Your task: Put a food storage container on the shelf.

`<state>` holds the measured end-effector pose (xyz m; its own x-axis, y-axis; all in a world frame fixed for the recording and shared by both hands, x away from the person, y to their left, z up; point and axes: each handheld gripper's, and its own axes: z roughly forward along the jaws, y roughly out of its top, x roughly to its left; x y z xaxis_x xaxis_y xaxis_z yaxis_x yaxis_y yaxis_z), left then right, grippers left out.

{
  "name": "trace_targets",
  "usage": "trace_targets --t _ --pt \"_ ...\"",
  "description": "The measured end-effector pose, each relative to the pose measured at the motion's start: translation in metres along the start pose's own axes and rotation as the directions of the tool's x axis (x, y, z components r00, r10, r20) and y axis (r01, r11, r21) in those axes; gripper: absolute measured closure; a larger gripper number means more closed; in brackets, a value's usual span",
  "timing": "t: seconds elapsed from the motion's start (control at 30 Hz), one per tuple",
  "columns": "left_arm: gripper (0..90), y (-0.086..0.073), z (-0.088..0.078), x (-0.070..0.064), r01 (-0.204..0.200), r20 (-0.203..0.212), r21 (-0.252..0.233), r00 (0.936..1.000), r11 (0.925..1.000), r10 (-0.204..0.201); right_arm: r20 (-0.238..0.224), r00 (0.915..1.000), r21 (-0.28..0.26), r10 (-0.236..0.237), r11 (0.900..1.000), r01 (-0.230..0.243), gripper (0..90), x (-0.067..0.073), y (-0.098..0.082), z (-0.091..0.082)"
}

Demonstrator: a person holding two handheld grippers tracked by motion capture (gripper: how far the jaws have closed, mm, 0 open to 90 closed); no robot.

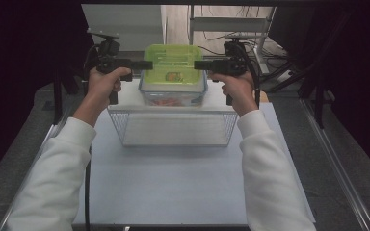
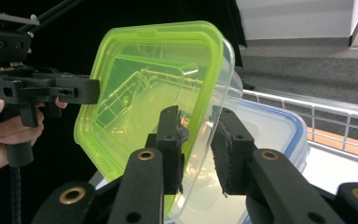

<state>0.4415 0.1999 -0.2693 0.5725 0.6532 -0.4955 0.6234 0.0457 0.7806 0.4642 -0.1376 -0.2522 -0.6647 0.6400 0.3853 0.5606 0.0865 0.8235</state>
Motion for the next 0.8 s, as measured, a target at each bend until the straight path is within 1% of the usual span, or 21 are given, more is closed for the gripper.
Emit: trace_targets --t 0.1,0.13,0.3,0.33,0.37,0.43,0.47,0.5,0.53,0.57,0.6,0.7,0.8 --pt "73.0 0.001 0.002 0.002 0.016 0.003 -0.006 0.9999 0.9998 -0.016 -0.014 0.9996 -0.006 0.024 1.0 -0.024 70.6 -0.005 -0.001 0.003" --pt "72.6 0.001 0.002 0.003 0.013 0.001 -0.005 0.9999 0.9999 -0.013 -0.013 0.9996 -0.006 0.027 1.0 -0.027 69.5 -0.006 -0.001 0.004" --pt "68.5 0.0 0.003 0.005 0.031 -0.001 0.001 0.9995 0.9995 -0.031 0.01 0.9995 -0.007 0.03 1.0 -0.03 65.5 -0.008 -0.001 0.009" --pt "67.2 0.0 0.004 0.006 0.03 -0.01 0.002 0.9995 0.9995 -0.03 0.013 0.9994 -0.009 0.033 0.999 -0.033 64.6 -0.009 -0.001 0.01" --pt "64.4 0.0 0.004 0.006 0.029 -0.018 0.004 0.9994 0.9996 -0.029 0.017 0.9991 -0.011 0.04 0.999 -0.04 63.6 -0.01 -0.001 0.011" --pt "60.0 -0.001 0.006 0.006 0.029 -0.016 0.01 0.9994 0.9995 -0.029 0.028 0.9985 -0.012 0.046 0.999 -0.046 62.3 -0.011 -0.002 0.012" --pt "57.5 -0.001 0.006 0.007 0.029 -0.016 0.008 0.9994 0.9995 -0.029 0.025 0.9984 -0.015 0.051 0.999 -0.051 62.1 -0.012 -0.002 0.011" --pt "52.8 -0.001 0.007 0.008 0.029 -0.032 0.002 0.9991 0.9996 -0.029 0.023 0.9981 -0.014 0.056 0.998 -0.056 62.2 -0.012 -0.003 0.011" --pt "46.7 -0.001 0.008 0.008 0.037 -0.036 -0.001 0.9987 0.9993 -0.037 0.021 0.9982 -0.015 0.056 0.998 -0.056 61.9 -0.012 -0.003 0.011" --pt "44.8 -0.001 0.008 0.009 0.041 -0.032 -0.003 0.9987 0.9992 -0.041 0.025 0.9985 -0.013 0.05 0.999 -0.049 61.4 -0.011 -0.003 0.01" --pt "44.7 -0.001 0.009 0.009 0.035 -0.023 -0.002 0.9991 0.9994 -0.035 0.027 0.9985 -0.013 0.047 0.999 -0.047 61.1 -0.011 -0.004 0.01" --pt "40.7 -0.001 0.011 0.007 0.021 -0.029 0.002 0.9994 0.9998 -0.021 0.024 0.9983 -0.016 0.052 0.999 -0.052 57.4 -0.011 -0.006 0.006" --pt "36.7 -0.001 0.013 0.006 0.021 -0.025 0.005 0.9995 0.9998 -0.021 0.011 0.9985 -0.016 0.054 0.998 -0.054 54.4 -0.01 -0.009 0.005"
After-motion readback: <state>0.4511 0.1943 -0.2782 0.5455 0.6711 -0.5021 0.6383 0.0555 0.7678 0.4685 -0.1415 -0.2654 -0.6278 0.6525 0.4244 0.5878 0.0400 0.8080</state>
